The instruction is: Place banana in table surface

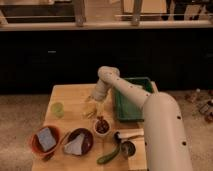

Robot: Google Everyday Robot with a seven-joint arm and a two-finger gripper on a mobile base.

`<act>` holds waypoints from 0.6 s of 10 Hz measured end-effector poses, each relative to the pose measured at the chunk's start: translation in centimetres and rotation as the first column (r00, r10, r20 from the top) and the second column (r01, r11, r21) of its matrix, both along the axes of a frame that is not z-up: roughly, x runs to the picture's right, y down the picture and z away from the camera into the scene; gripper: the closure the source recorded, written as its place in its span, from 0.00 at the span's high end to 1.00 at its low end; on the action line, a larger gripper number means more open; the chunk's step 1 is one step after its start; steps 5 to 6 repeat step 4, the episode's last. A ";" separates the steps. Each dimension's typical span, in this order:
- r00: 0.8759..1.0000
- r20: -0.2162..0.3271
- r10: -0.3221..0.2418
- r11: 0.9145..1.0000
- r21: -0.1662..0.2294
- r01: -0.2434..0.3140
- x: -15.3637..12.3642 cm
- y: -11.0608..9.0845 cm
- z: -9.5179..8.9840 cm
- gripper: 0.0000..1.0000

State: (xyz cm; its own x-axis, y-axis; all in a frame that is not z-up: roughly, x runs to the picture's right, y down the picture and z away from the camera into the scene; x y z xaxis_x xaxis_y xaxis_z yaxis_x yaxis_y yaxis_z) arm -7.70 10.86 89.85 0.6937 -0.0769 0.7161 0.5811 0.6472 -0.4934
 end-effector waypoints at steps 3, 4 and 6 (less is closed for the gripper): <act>1.000 -0.025 0.003 1.000 0.009 -0.003 0.2 -1.2 0.3 0.80; 0.999 -0.034 0.006 1.000 0.012 -0.006 0.6 -1.8 0.4 0.80; 0.999 -0.034 0.006 1.000 0.012 -0.006 0.6 -1.8 0.4 0.80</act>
